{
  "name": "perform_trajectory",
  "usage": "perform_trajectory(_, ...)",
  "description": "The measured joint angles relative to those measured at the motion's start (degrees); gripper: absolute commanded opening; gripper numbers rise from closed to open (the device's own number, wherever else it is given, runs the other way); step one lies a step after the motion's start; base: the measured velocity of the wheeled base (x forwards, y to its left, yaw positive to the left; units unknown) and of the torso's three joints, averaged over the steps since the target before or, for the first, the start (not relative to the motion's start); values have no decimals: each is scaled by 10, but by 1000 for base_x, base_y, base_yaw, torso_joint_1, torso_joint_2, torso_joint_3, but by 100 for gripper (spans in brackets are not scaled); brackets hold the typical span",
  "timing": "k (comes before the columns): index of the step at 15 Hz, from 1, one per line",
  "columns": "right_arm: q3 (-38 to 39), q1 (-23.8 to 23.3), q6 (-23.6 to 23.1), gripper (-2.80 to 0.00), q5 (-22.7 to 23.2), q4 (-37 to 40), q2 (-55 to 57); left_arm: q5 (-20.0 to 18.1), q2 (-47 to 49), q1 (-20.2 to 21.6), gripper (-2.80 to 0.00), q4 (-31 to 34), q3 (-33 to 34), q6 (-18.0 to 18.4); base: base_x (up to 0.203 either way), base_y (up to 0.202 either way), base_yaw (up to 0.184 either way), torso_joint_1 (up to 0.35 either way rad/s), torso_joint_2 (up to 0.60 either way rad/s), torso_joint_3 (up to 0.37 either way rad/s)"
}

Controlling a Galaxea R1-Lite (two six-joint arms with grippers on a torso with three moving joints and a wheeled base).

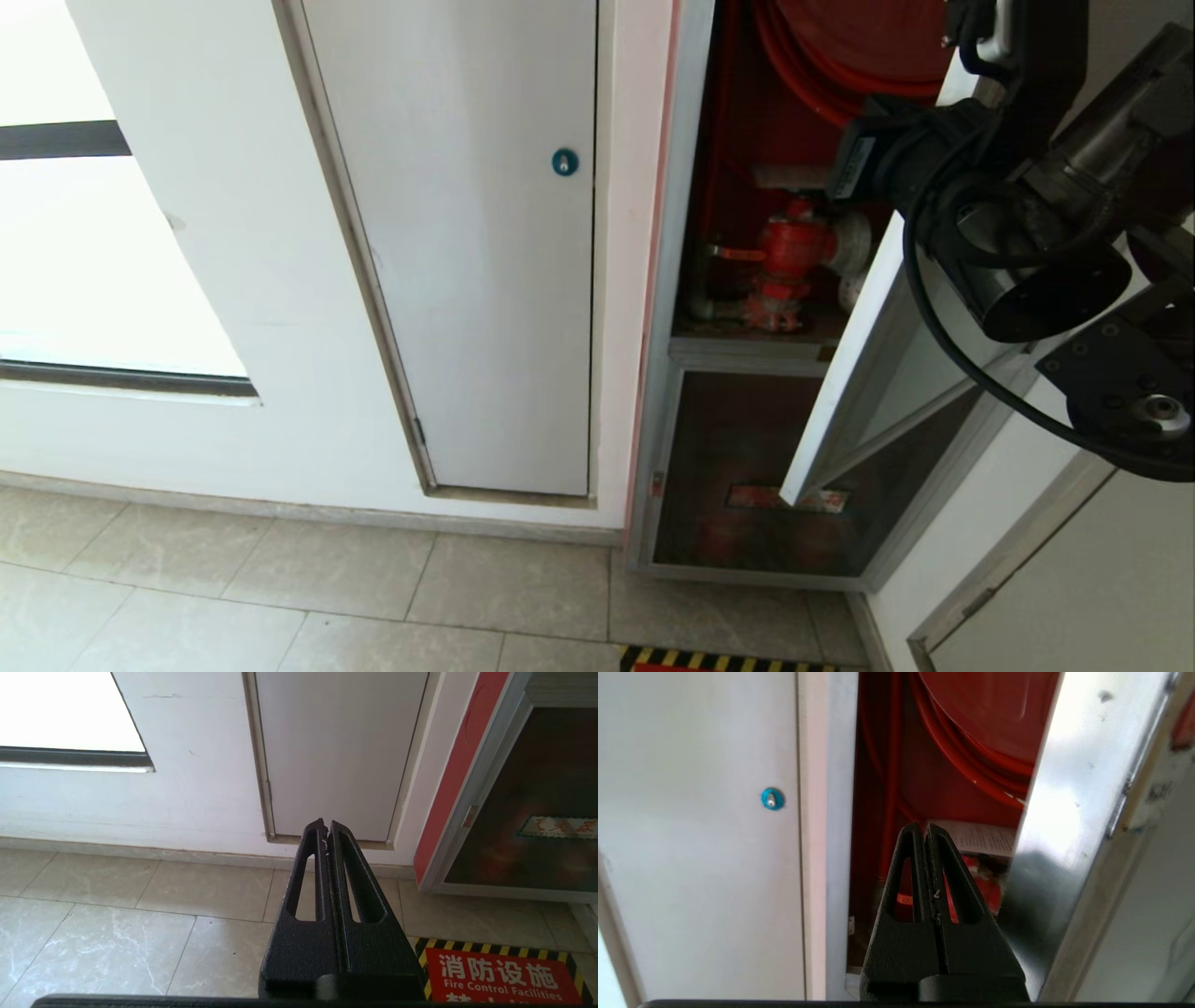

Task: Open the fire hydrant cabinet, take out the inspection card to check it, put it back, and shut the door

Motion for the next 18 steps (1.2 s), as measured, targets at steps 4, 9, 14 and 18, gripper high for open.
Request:
perform_trajectory(4, 25, 0, 0, -280, -16, 0, -21, 0, 0, 0, -280, 0, 0, 0, 0, 0, 0, 0, 0, 0)
perform_trajectory(9, 57, -1, 0, -280, -27, 0, -51, 0, 0, 0, -280, 0, 0, 0, 0, 0, 0, 0, 0, 0)
perform_trajectory(14, 94, -1, 1, -280, -42, -1, -88, 0, 0, 0, -280, 0, 0, 0, 0, 0, 0, 0, 0, 0)
perform_trajectory(18, 127, -1, 1, -280, -65, -39, -115, 0, 0, 0, -280, 0, 0, 0, 0, 0, 0, 0, 0, 0)
